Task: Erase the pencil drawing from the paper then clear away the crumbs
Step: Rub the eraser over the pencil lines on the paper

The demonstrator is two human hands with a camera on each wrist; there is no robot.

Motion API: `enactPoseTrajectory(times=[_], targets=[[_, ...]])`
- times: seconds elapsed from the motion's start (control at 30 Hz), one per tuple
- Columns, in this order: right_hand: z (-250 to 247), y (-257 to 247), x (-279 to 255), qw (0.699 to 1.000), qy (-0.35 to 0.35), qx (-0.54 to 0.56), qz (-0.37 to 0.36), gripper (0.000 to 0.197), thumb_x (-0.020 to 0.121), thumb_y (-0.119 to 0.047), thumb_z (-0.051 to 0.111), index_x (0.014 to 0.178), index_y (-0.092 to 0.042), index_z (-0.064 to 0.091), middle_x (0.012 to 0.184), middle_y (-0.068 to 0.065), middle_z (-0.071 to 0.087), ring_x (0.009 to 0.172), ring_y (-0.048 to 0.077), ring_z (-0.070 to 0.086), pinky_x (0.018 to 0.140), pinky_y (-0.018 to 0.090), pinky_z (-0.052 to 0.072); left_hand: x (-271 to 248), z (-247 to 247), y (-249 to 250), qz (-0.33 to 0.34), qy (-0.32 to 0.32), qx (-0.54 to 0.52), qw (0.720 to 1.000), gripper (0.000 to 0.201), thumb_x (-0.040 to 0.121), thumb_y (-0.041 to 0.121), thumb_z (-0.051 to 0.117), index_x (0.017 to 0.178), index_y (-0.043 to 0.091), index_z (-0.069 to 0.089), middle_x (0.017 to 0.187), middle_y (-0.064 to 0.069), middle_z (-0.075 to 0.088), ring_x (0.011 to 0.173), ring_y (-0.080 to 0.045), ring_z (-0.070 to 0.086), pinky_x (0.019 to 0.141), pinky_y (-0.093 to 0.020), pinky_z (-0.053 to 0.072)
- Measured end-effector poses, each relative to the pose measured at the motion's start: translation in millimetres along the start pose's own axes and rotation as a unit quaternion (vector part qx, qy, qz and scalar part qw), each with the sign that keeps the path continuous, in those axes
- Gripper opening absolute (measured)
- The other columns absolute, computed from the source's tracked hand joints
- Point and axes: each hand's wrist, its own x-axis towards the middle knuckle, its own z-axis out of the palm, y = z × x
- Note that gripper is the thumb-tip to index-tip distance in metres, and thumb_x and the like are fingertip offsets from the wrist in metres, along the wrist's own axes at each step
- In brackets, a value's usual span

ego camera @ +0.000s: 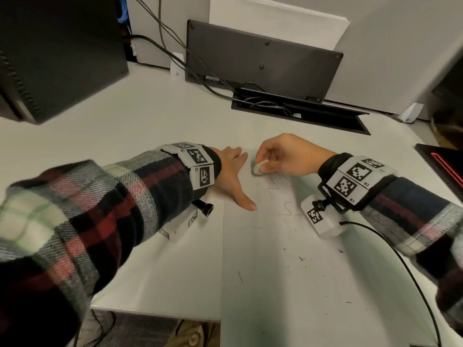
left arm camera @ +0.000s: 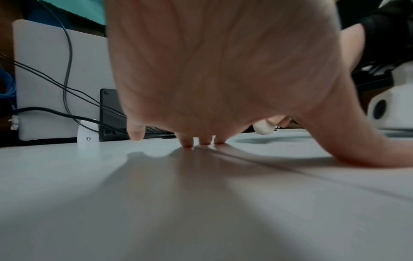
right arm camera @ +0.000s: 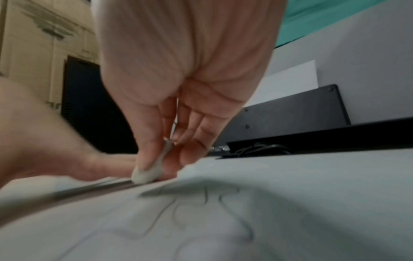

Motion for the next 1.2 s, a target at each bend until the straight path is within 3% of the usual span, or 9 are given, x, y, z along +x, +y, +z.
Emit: enactPoseTrajectory(times=[0.33,0.5,0.63,0.73,0.83,0.93,1.0,1.1,1.2], targets=[[0.8,5.8,7.4,1.0,0.004,-0.021,0.008,0.014,0.08,-0.02,0.071,0.094,-0.016,0.07,0.08,-0.001,0.065,0.061,0.0,0.051,0.06,0.006,0.039,-0.9,-2.6,-1.0,0.009,-0.004,0.004,1.0,0.106,0.076,0.075,0.046,0.146,0.031,-0.02,0.155,0.001,-0.023,0.144,-0.019,-0.014,0.113,-0.05,-0.001],[5.9,-3.3,-0.3,0.995,-0.089,0.053,0.003,0.015,0.076,-0.019,0.075,0.089,-0.012,0.073,0.075,0.014,0.069,0.056,0.004,0.053,0.061,0.016,0.044,0.0,-3.2,0.5,0.003,-0.015,-0.003,1.0,0.111,0.072,0.076,0.051,0.145,0.033,-0.021,0.155,0.002,-0.024,0.143,-0.019,-0.017,0.113,-0.049,-0.002],[4.6,-1.0,7.5,0.999,-0.001,-0.038,-0.007,0.013,0.079,-0.019,0.071,0.091,-0.014,0.071,0.081,0.004,0.067,0.059,0.002,0.05,0.058,0.011,0.039,-0.2,-3.6,1.7,0.004,-0.013,-0.001,1.0,0.112,0.072,0.074,0.052,0.145,0.033,-0.021,0.155,0.001,-0.023,0.143,-0.019,-0.016,0.114,-0.047,0.0],[4.8,-1.7,4.4,1.0,-0.03,-0.01,-0.004,0.012,0.079,-0.015,0.071,0.09,-0.013,0.072,0.075,0.004,0.065,0.056,0.002,0.048,0.058,0.011,0.04,0.5,-4.1,1.9,0.002,-0.015,0.0,1.0,0.112,0.071,0.075,0.052,0.145,0.034,-0.021,0.155,0.002,-0.023,0.143,-0.019,-0.016,0.114,-0.047,0.0],[4.9,-2.0,2.2,0.998,-0.052,0.02,0.002,0.011,0.077,-0.016,0.073,0.087,-0.014,0.074,0.078,0.013,0.068,0.06,0.007,0.05,0.063,0.021,0.043,2.1,-4.2,2.5,0.005,-0.022,-0.002,1.0,0.113,0.071,0.074,0.053,0.145,0.033,-0.021,0.154,0.001,-0.025,0.143,-0.019,-0.018,0.114,-0.045,0.0],[2.4,-1.2,7.5,0.999,-0.002,-0.033,0.004,0.015,0.079,-0.019,0.072,0.091,-0.011,0.073,0.072,-0.003,0.063,0.058,0.002,0.049,0.056,0.005,0.037,4.7,-4.2,0.3,0.008,-0.022,-0.008,1.0,0.115,0.069,0.074,0.055,0.144,0.033,-0.022,0.154,-0.001,-0.024,0.143,-0.02,-0.016,0.115,-0.045,0.002],[2.2,-1.8,6.2,0.999,-0.008,-0.032,0.005,0.014,0.079,-0.018,0.072,0.09,-0.01,0.072,0.069,-0.01,0.059,0.056,-0.001,0.05,0.054,0.004,0.037,6.0,-4.2,-0.6,0.007,-0.022,-0.009,1.0,0.115,0.069,0.075,0.055,0.144,0.033,-0.022,0.154,-0.001,-0.024,0.143,-0.021,-0.015,0.115,-0.045,0.003],[3.6,-3.9,1.0,0.999,-0.047,0.0,0.0,0.01,0.077,-0.016,0.073,0.087,-0.013,0.072,0.069,-0.003,0.064,0.052,-0.004,0.049,0.053,0.008,0.039,5.2,-4.6,0.6,0.007,-0.024,-0.004,1.0,0.114,0.071,0.074,0.054,0.145,0.032,-0.022,0.154,-0.001,-0.025,0.143,-0.02,-0.017,0.115,-0.045,0.001],[2.6,-4.0,5.3,0.999,-0.014,-0.035,0.0,0.012,0.079,-0.017,0.072,0.088,-0.011,0.071,0.065,-0.007,0.059,0.052,-0.009,0.048,0.052,0.005,0.037,4.5,-4.2,2.6,0.008,-0.025,-0.001,1.0,0.113,0.072,0.073,0.053,0.145,0.031,-0.022,0.154,-0.001,-0.025,0.143,-0.02,-0.018,0.115,-0.045,0.001]])
